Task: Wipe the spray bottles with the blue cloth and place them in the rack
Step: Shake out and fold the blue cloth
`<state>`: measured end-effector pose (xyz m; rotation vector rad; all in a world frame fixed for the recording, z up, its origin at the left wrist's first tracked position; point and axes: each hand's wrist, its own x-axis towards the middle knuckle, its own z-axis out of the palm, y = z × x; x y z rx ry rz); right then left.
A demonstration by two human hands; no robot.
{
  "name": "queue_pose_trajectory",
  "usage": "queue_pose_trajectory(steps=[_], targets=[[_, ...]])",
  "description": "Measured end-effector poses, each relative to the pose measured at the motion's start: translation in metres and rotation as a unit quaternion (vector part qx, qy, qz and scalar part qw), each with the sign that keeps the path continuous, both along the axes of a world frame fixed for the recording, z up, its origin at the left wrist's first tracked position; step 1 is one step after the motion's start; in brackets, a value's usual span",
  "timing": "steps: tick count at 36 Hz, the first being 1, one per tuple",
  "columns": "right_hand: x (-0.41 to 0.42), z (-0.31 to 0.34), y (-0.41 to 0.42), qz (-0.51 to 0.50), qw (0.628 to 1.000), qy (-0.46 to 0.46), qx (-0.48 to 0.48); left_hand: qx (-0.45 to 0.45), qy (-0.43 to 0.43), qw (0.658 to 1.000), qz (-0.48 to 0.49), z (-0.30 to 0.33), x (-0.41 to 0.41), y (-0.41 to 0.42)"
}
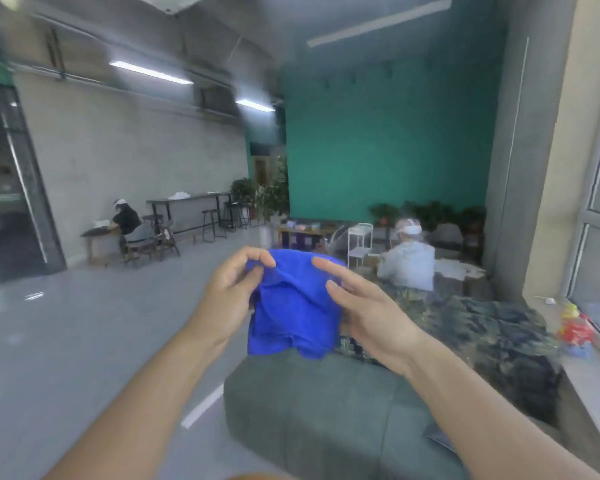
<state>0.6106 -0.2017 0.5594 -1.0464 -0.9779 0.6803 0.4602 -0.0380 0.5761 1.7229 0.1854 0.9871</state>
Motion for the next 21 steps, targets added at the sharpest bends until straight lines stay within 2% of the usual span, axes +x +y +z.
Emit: queue_pose_trajectory(steps=[4,10,21], targets=[[-0.025,-0.043,0.039,0.022,0.999,0.003,-0.046,-0.034,0.036,0.998,0.027,-0.05,-0.051,0.011],[-0.081,-0.099,0.085,0.13,0.987,0.023,-0.095,-0.114,0.08,0.989,0.046,-0.125,-0.137,0.016],[-0.205,-0.241,0.152,0.249,0.929,0.061,-0.267,-0.249,0.085,0.949,0.172,-0.275,-0.289,0.03]])
